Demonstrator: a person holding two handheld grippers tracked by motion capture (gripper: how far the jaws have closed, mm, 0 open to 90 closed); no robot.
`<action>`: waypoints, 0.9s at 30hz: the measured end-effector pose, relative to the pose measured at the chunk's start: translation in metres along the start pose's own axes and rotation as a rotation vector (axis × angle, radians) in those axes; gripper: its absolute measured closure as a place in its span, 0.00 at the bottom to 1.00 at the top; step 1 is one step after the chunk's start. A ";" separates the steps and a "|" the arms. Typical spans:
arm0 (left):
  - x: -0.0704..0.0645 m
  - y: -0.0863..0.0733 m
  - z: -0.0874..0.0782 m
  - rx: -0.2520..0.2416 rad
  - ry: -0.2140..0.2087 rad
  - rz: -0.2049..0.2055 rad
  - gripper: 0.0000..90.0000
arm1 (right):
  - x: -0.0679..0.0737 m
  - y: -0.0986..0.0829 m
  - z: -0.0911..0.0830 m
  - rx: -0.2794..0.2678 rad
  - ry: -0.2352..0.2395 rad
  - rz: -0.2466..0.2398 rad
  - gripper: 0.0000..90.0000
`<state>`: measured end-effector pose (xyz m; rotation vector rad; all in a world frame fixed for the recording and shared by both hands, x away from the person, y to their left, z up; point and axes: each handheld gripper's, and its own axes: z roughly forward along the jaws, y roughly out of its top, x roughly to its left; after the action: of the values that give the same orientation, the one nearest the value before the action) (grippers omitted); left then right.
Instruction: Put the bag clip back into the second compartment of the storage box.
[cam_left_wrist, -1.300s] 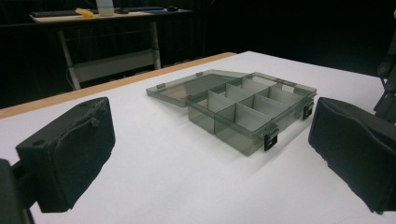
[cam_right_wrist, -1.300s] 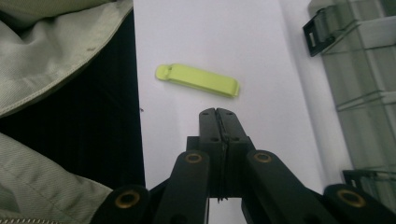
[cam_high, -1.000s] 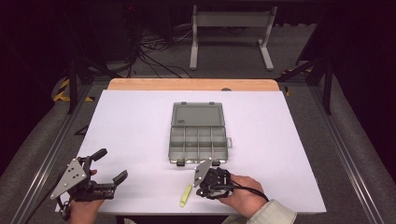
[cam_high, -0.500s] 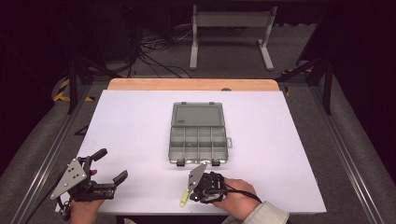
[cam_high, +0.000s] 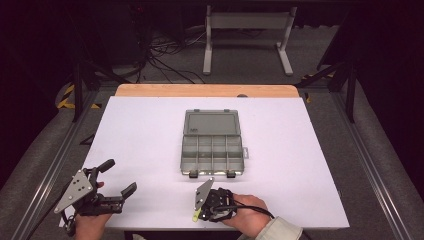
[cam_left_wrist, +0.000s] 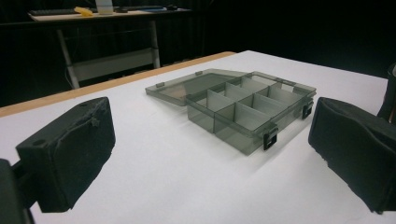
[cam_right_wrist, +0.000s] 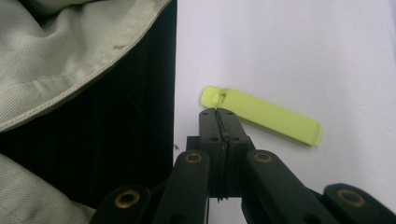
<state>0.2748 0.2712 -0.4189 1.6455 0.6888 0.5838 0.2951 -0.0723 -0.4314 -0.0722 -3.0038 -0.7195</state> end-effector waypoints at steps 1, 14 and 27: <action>0.000 0.000 0.000 0.001 0.000 0.000 0.01 | 0.000 0.000 0.001 -0.001 0.000 -0.002 1.00; 0.000 0.000 -0.001 0.001 -0.002 -0.002 0.01 | -0.001 0.005 0.009 -0.016 -0.002 -0.003 1.00; 0.001 0.000 0.000 0.003 -0.002 -0.002 0.01 | -0.010 0.011 0.015 -0.076 -0.047 0.061 0.99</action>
<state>0.2750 0.2718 -0.4188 1.6476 0.6895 0.5799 0.3050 -0.0562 -0.4402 -0.1850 -3.0032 -0.8376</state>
